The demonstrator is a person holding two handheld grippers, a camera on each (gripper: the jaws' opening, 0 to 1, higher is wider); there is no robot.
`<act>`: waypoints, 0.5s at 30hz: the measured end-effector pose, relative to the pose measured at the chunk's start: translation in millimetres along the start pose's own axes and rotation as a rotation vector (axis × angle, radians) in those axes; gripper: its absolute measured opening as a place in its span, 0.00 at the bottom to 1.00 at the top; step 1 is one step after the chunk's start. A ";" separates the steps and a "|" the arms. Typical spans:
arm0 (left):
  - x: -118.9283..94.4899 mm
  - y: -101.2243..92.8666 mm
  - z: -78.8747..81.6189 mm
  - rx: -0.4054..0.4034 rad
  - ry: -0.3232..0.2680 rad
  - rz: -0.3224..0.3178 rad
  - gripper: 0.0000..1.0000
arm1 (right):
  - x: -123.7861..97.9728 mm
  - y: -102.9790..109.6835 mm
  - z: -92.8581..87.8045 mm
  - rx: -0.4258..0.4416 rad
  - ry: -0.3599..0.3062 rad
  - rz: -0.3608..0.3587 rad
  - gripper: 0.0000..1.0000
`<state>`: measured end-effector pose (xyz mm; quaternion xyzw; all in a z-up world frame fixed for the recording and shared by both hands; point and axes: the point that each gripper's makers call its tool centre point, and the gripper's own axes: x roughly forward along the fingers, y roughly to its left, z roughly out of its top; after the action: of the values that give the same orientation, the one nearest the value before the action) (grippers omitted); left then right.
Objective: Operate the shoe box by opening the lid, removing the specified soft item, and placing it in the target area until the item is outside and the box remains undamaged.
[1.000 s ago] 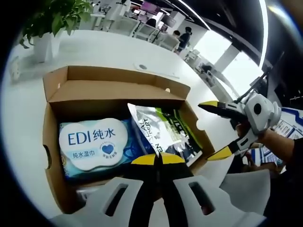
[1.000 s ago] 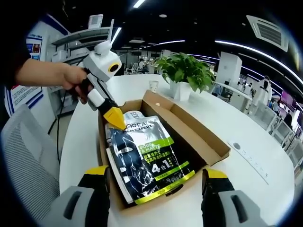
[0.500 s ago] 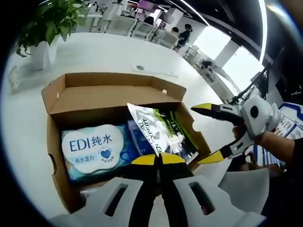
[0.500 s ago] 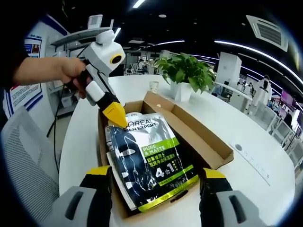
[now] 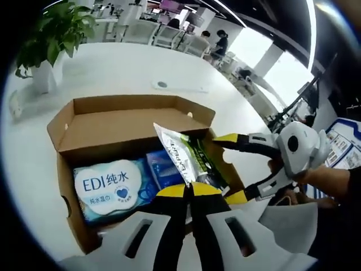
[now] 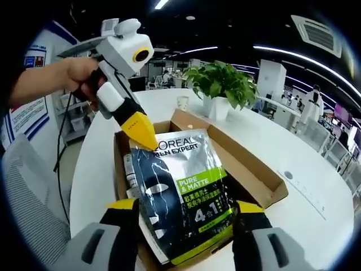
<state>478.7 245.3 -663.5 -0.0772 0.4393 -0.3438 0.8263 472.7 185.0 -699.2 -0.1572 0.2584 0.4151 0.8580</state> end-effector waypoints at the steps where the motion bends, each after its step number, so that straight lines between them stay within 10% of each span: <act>1: -0.1 0.0 0.5 0.001 0.000 -0.001 0.01 | 0.2 -0.2 0.7 0.004 -0.002 -0.004 0.61; 15: 1.9 -0.1 3.0 0.013 -0.006 0.000 0.00 | -2.0 12.5 2.2 -0.061 -0.007 0.005 0.29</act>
<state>481.7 243.4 -662.9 -0.0727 0.4345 -0.3465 0.8282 462.4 192.4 -696.9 -0.1811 0.2428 0.4254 0.8528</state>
